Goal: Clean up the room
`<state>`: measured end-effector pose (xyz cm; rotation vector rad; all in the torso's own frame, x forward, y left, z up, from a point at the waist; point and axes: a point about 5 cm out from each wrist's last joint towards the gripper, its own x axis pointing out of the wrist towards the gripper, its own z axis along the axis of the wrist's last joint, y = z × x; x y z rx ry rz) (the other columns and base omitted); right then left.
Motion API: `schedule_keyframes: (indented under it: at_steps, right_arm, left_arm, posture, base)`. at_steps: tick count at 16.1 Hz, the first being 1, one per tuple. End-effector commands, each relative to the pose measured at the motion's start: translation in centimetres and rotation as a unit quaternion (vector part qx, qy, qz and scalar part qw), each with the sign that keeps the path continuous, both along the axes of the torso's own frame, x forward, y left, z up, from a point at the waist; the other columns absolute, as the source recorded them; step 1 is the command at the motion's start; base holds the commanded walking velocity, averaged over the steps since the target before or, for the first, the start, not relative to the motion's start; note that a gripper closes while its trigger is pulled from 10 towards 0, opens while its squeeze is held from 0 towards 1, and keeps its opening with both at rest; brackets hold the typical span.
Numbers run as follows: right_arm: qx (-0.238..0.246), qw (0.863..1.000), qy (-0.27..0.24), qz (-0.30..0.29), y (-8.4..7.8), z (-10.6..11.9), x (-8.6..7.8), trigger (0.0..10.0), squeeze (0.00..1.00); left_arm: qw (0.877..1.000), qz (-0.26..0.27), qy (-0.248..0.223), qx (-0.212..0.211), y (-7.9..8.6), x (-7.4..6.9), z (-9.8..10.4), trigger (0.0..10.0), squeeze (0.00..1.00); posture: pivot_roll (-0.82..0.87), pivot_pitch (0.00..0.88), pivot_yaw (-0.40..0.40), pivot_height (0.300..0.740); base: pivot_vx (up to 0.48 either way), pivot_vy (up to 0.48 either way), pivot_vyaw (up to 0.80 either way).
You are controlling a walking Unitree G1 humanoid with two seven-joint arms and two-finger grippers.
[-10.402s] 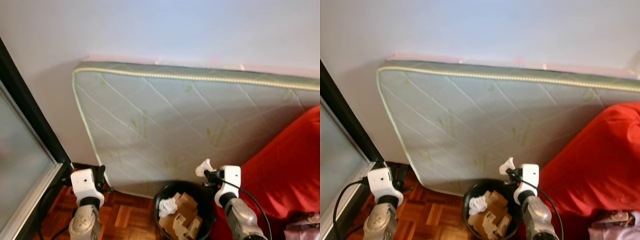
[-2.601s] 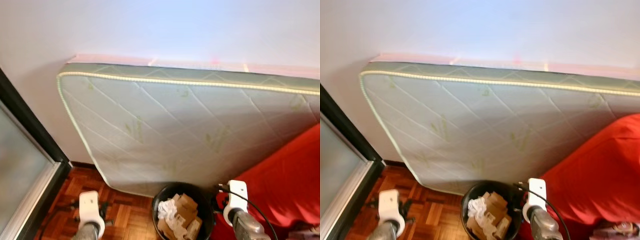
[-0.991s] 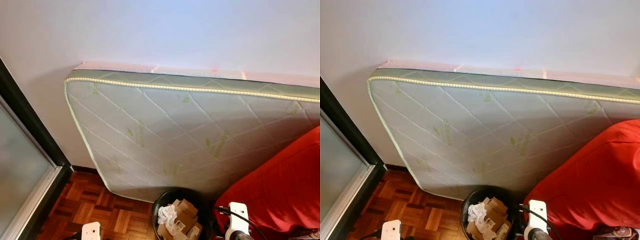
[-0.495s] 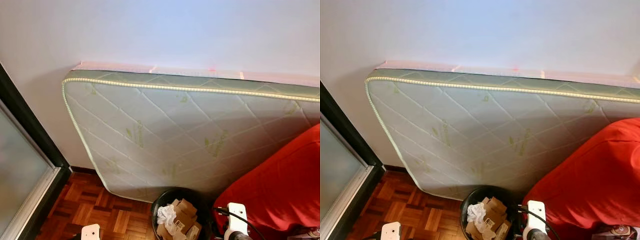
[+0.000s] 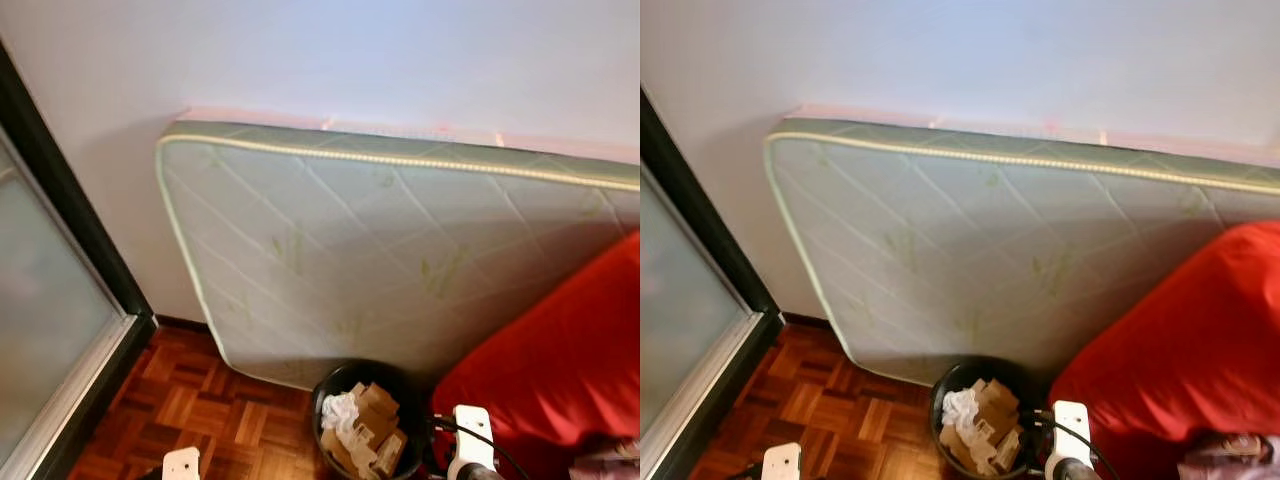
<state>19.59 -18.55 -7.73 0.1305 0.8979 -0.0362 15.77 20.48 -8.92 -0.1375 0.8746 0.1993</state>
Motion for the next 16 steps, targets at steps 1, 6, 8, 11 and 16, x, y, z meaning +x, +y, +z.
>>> schedule_keyframes:
  at_steps: [1, 6, 8, 11, 16]
  right_arm:
    - [0.001, 1.000, 0.010, 0.001, 0.04, -0.23, -0.38, 10.0, 0.00]
    - [0.003, 1.000, 0.010, 0.005, 0.11, -0.24, -0.41, 10.0, 0.00]
    - [0.002, 1.000, 0.010, 0.007, 0.12, -0.25, -0.42, 10.0, 0.00]
    - [0.001, 1.000, 0.011, 0.009, 0.05, -0.24, -0.43, 10.0, 0.00]
    - [0.007, 1.000, 0.018, 0.006, 0.21, -0.33, -0.51, 10.0, 0.00]
  left_arm:
    - [1.000, -0.002, 0.018, 0.003, 0.33, -0.66, -0.28, 10.0, 0.00]
    - [1.000, -0.002, 0.020, 0.002, 0.33, -0.77, -0.33, 10.0, 0.00]
    - [1.000, -0.001, 0.022, 0.002, 0.31, -0.85, -0.36, 10.0, 0.00]
    - [1.000, -0.001, 0.022, 0.002, 0.22, -0.81, -0.37, 10.0, 0.00]
    - [1.000, 0.001, 0.023, 0.001, 0.24, -0.77, -0.36, 10.0, 0.00]
  posture:
    - [0.11, 0.000, -0.031, 0.740]
    - [0.11, 0.000, -0.033, 0.740]
    - [0.11, 0.000, -0.035, 0.740]
    - [0.11, 0.000, -0.036, 0.740]
    - [0.11, 0.000, -0.038, 0.740]
  base:
    - [-0.285, 0.000, 0.00]
    - [-0.285, 0.000, 0.00]
    - [-0.283, 0.000, 0.00]
    - [-0.187, 0.000, 0.00]
    - [0.000, 0.000, -0.16]
